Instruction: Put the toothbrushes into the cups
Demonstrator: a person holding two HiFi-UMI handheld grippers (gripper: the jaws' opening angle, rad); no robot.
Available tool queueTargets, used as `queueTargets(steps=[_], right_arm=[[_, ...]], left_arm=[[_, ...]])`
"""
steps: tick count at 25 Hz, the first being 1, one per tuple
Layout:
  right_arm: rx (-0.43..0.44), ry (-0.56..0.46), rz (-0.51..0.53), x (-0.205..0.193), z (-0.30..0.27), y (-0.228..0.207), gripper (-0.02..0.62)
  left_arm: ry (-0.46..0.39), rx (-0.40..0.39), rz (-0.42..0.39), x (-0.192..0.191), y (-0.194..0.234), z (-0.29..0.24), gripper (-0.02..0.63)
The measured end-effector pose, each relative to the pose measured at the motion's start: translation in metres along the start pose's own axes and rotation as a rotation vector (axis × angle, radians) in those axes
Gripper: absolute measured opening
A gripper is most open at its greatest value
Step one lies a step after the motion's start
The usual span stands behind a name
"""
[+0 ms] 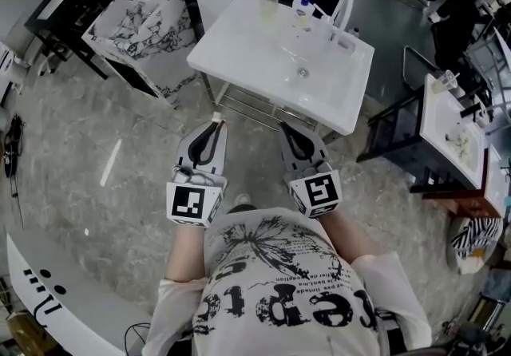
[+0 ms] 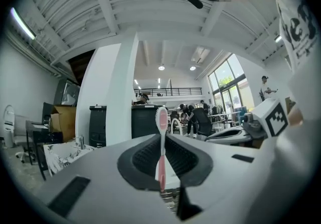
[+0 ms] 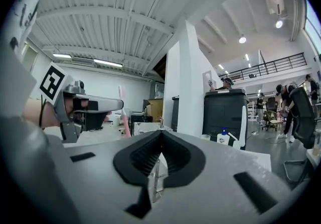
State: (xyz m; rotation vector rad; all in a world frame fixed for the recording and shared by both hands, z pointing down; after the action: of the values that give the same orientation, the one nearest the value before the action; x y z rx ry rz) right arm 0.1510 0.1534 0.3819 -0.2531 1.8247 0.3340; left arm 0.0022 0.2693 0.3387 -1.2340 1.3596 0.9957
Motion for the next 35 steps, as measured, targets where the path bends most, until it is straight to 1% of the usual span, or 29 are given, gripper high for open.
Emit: queueTargets(steps=[5,10,14,19,22,27,31,35], right_arm=[[-0.035,0.017,-0.021,0.014,-0.054,0.003,-0.008],[-0.051,0.046,-0.044,0.014,-0.094,-0.003,-0.008],[-0.064,0.039,-0.044,0.013,-0.126,-0.023,-0.008],[-0.053,0.025,-0.053,0.017,-0.176,-0.069,-0.008],[-0.045,0.016,-0.056,0.021,-0.209,-0.103,-0.008],[-0.054,0.002,-0.056,0.030,-0.253,-0.166,-0.008],[-0.063,0.011,-0.051,0.030,-0.280,-0.208,-0.008],[-0.090,0.019,-0.071,0.031,-0.297,-0.239,-0.008]], left_arm=[[0.009,-0.052,-0.023,0.000,0.051,-0.028,0.029],[0.031,-0.059,-0.002,-0.001,0.084,-0.055,0.029],[0.045,-0.050,0.002,-0.007,0.102,-0.088,0.029],[0.083,-0.055,-0.014,-0.007,0.121,-0.147,0.029],[0.052,-0.036,-0.025,0.007,0.133,-0.191,0.029],[0.039,-0.035,-0.031,0.023,0.146,-0.266,0.029],[0.025,-0.055,-0.045,0.029,0.151,-0.323,0.029],[0.024,-0.101,-0.059,0.033,0.152,-0.370,0.029]])
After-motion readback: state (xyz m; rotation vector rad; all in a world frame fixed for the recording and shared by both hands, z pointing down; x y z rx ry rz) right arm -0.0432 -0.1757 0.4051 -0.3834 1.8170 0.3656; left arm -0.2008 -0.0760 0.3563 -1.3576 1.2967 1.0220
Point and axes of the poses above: the fingertips, and each gripper's own axes: z backward along the fingers, y to its left, x out of its top, the point moved 7 cm from there along z, backward along the fingers, and after that the axes turned 11 degrees about y, right-handed, at the moved point
